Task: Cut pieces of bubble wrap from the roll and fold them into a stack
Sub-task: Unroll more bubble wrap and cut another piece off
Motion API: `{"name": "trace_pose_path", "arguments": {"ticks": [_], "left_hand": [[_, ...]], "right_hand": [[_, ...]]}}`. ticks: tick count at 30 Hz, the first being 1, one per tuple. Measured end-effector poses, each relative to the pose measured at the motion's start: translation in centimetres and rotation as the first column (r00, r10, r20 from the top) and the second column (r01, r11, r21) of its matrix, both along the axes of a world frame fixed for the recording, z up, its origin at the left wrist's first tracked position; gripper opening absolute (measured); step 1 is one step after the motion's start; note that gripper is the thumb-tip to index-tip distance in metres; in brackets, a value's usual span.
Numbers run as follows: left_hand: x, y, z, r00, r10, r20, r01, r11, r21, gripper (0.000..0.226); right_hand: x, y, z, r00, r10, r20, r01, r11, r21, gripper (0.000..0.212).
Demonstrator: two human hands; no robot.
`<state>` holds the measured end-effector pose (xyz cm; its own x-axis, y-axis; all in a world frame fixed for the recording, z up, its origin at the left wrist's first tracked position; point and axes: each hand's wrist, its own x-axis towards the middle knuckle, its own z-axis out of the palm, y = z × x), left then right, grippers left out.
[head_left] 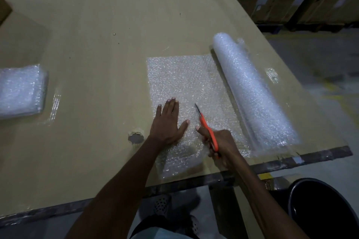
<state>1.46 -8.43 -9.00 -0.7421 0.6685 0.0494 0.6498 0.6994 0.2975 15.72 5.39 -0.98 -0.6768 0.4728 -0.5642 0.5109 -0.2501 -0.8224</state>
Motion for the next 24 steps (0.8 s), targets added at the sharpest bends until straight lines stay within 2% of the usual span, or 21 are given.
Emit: {"name": "trace_pose_path", "arguments": {"ticks": [5,9,12,24], "left_hand": [[-2.3,0.8,1.2,0.987,0.034,-0.155,-0.021,0.997,0.08,0.059],[-5.0,1.0,1.0,0.998,-0.027,-0.052,0.028,0.999,0.025,0.076],[-5.6,0.6,0.5,0.998,-0.058,-0.005,0.058,0.998,-0.038,0.086],[-5.9,0.5,0.6,0.998,-0.064,0.025,0.066,0.995,-0.072,0.087]], "right_hand": [[1.1,-0.4,-0.4,0.999,0.032,0.027,-0.031,0.999,-0.022,0.049],[0.6,-0.3,-0.1,0.999,0.017,0.043,-0.014,0.998,-0.064,0.049],[0.3,-0.4,0.1,1.0,0.0,0.023,0.0,0.999,-0.036,0.045],[-0.1,-0.1,0.4,0.999,0.006,0.032,-0.006,1.0,-0.006,0.043]]}}
